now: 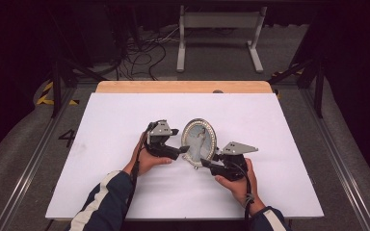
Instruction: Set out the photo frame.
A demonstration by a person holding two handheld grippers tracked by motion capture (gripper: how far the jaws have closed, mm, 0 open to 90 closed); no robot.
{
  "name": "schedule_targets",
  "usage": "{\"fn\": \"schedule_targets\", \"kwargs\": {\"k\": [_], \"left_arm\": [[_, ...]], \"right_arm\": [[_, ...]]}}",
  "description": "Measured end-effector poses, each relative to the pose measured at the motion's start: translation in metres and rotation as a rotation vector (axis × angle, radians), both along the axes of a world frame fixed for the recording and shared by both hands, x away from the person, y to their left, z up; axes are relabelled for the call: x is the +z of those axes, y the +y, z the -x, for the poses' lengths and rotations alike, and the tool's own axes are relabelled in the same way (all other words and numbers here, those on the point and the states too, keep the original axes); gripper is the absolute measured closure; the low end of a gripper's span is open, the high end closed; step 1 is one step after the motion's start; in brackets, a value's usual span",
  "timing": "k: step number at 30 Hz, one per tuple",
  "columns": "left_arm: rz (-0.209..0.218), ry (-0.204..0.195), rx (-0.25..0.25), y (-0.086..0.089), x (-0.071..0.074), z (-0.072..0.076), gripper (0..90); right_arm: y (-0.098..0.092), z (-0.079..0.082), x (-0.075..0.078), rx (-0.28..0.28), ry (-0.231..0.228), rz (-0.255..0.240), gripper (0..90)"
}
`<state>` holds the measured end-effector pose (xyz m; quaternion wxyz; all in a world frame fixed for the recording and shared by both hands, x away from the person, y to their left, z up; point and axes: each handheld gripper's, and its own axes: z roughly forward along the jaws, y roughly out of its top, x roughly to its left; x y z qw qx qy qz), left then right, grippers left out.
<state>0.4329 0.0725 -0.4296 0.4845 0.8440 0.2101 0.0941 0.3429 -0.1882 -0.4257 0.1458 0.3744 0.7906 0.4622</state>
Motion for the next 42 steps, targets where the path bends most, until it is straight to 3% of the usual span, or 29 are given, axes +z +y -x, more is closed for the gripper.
{"fn": "schedule_targets", "kwargs": {"k": [14, 17, 23, 32, 42], "left_arm": [[0.016, 0.027, 0.002, -0.008, -0.002, -0.006, 26.5], [0.022, 0.028, -0.007, -0.008, -0.003, -0.006, 32.6], [0.031, 0.038, -0.047, -0.009, -0.002, -0.005, 43.5], [0.031, 0.053, -0.031, -0.005, -0.002, -0.004, 49.4], [0.012, 0.040, -0.009, 0.002, -0.001, 0.000, 56.8]], "right_arm": [[-0.012, 0.025, 0.015, -0.109, -0.177, -0.056, 73.2], [-0.013, 0.027, 0.017, -0.135, -0.204, -0.074, 78.3], [-0.012, 0.024, 0.016, -0.138, -0.201, -0.085, 82.7], [-0.013, 0.022, 0.017, -0.140, -0.188, -0.098, 83.1], [-0.015, 0.016, 0.016, -0.151, -0.182, -0.099, 82.4]]}}
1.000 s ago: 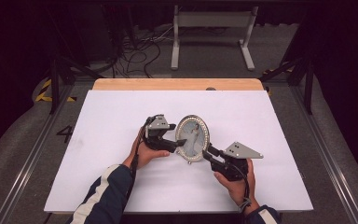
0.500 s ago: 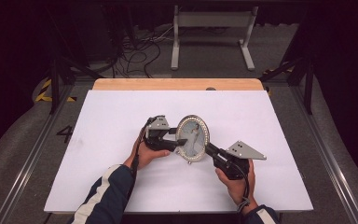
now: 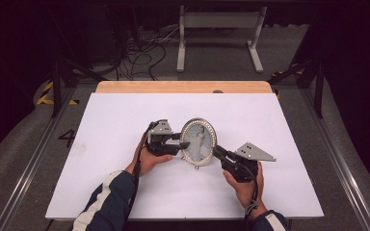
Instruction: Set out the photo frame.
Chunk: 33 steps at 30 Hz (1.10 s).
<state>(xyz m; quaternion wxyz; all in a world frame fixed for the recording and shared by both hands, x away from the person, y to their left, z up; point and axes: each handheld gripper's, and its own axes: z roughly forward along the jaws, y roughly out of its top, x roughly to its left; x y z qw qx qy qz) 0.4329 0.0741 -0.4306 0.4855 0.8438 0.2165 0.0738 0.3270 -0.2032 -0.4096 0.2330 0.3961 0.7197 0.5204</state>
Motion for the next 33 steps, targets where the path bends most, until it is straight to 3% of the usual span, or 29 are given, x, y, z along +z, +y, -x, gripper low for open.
{"fn": "schedule_targets", "kwargs": {"k": [13, 20, 33], "left_arm": [[-0.018, 0.017, 0.017, 0.006, 0.001, 0.004, 62.4], [-0.063, -0.016, 0.030, 0.008, 0.002, 0.011, 62.4], [-0.085, -0.040, 0.028, 0.012, 0.001, 0.019, 63.2]], "right_arm": [[0.001, -0.006, 0.000, -0.002, -0.002, 0.005, 81.9], [0.002, -0.010, -0.001, -0.012, -0.001, 0.011, 81.7], [0.002, -0.017, -0.001, -0.015, 0.005, 0.017, 81.5]]}}
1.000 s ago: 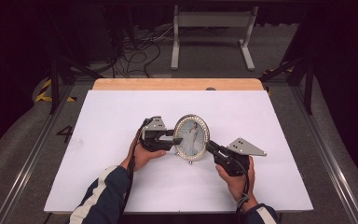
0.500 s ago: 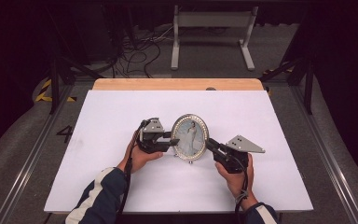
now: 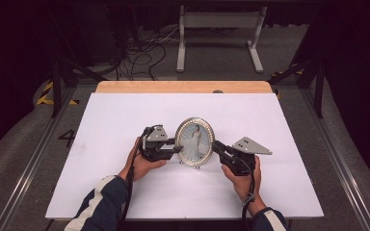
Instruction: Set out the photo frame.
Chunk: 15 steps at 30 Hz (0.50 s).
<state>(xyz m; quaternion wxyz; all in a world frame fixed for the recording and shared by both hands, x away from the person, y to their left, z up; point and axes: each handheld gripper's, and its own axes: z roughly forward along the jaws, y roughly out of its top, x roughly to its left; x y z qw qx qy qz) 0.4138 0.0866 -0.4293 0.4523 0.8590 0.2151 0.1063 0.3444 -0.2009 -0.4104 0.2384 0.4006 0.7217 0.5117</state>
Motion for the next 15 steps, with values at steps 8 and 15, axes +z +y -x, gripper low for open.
{"fn": "schedule_targets", "kwargs": {"k": [8, 15], "left_arm": [[-0.014, -0.016, -0.004, 0.0004, 0.0008, 0.0050, 63.6], [-0.014, -0.014, 0.004, 0.0019, -0.0001, 0.0100, 63.6]], "right_arm": [[-0.0008, -0.0039, -0.0011, -0.006, 0.009, 0.000, 81.0], [-0.0005, -0.0062, -0.0014, -0.003, 0.010, 0.002, 80.5]]}}
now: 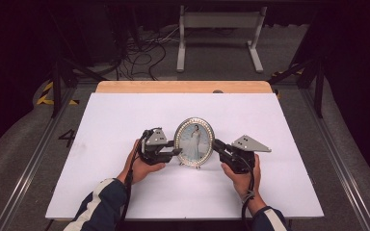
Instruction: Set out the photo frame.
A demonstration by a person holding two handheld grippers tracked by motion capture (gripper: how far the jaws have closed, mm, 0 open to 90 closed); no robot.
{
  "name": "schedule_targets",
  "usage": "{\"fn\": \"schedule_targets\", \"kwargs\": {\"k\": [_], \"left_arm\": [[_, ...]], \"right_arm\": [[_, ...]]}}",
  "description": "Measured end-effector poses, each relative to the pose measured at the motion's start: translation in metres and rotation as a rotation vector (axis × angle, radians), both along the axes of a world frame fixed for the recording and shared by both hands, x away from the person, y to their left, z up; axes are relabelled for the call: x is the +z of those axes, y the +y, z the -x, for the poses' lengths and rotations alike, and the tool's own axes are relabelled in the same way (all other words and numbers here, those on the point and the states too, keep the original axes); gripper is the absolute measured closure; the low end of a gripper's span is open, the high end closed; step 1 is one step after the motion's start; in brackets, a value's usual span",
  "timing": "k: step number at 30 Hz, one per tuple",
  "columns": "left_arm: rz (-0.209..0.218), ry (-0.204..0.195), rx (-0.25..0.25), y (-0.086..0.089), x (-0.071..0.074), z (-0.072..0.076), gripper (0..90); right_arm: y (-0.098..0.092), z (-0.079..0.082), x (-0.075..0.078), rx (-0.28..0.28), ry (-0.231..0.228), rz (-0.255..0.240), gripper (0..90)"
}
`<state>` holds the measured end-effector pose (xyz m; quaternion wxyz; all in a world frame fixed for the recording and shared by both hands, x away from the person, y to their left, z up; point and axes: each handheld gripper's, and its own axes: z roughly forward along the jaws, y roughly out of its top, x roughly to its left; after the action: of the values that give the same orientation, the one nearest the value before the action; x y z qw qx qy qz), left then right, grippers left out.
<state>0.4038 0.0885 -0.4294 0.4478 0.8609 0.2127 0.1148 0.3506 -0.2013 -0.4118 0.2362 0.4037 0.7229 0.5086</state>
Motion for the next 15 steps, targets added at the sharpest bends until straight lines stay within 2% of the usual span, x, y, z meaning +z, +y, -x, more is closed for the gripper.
{"fn": "schedule_targets", "kwargs": {"k": [15], "left_arm": [[-0.034, -0.021, -0.006, -0.0015, -0.0005, 0.0092, 63.5]], "right_arm": [[0.0003, -0.0056, -0.0005, -0.013, 0.002, 0.003, 82.3]]}}
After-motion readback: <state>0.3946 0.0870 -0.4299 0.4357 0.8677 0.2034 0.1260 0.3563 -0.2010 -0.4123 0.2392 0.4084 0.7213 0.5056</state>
